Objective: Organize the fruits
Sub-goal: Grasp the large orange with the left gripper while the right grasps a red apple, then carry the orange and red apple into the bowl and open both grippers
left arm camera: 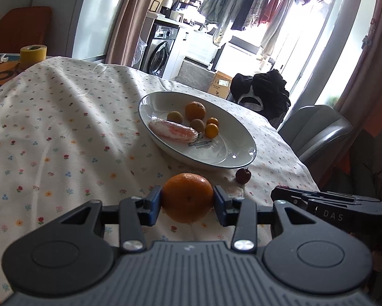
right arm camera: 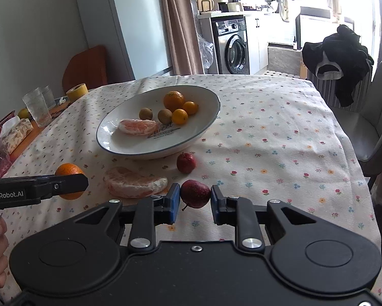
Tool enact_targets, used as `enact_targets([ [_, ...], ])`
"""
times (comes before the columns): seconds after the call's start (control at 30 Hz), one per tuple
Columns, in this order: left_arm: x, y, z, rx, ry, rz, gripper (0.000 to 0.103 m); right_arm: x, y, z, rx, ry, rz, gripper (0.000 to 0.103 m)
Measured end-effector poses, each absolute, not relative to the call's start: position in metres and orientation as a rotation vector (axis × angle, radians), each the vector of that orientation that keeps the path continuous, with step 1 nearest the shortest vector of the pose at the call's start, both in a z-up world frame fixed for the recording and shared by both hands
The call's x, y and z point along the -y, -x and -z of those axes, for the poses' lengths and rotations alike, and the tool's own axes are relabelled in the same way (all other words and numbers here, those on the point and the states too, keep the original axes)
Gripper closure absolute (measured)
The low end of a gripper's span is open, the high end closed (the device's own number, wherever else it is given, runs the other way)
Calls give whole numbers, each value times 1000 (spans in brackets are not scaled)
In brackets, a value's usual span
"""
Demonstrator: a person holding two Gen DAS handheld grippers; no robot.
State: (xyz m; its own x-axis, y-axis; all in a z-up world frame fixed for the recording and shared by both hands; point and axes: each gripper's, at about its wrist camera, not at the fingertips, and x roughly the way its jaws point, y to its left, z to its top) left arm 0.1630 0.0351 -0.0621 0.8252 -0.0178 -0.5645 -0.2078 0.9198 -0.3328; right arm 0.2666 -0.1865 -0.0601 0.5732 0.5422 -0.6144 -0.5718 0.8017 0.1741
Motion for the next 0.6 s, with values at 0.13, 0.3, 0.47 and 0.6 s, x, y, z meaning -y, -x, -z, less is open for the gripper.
enact_targets([
  [0.13, -45, -160, 62, -591, 409, -115, 62, 174, -264, 55, -693, 57, -669, 79],
  [0.3, -52, -163, 59, -581, 409, -123, 62, 163, -261, 51, -679, 61, -681, 79],
  [0.47, -55, -174, 50, -566, 399, -124, 62, 158, -263, 47, -661, 45, -688, 79],
  [0.6, -55, -185, 42, -551, 394, -126, 62, 155, -267, 42, -646, 34, -698, 79],
])
